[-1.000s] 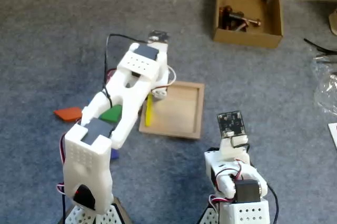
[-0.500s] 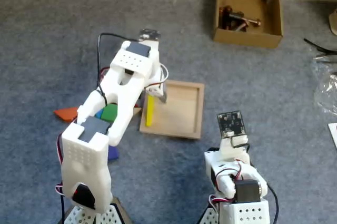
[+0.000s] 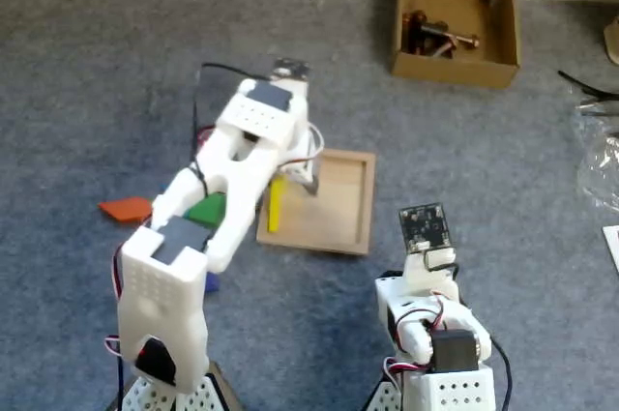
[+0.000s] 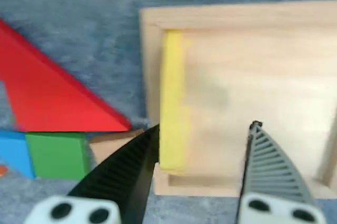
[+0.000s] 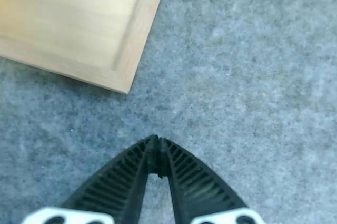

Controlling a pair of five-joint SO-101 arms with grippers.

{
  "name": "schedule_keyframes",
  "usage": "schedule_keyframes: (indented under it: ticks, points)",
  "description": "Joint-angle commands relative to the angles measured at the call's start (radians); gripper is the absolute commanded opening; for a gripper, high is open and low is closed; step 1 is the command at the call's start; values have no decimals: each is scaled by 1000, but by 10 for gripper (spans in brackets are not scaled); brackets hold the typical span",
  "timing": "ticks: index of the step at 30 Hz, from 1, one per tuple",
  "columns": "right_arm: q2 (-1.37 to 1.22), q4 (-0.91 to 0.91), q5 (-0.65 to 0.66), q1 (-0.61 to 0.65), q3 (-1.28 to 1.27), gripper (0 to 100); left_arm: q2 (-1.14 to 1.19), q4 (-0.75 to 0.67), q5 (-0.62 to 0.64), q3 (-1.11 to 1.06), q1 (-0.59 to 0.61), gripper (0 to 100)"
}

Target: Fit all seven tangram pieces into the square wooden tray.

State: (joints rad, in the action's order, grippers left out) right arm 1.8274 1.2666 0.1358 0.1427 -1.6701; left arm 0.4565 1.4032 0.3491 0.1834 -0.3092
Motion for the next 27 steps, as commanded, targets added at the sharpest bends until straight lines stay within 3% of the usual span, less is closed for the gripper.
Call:
schedule_keyframes:
  ticks: [1, 8, 18, 27]
  points:
    - [8, -18, -8, 10, -117, 5, -59, 11, 5, 16, -36, 245]
    - [8, -18, -8, 10, -117, 5, -56, 126, 5, 131, -38, 245]
    - [8, -18, -8, 10, -117, 5, -48, 129, -6, 134, -88, 245]
    - [8, -18, -8, 10, -117, 5, -50, 129, -330, 88, -202, 245]
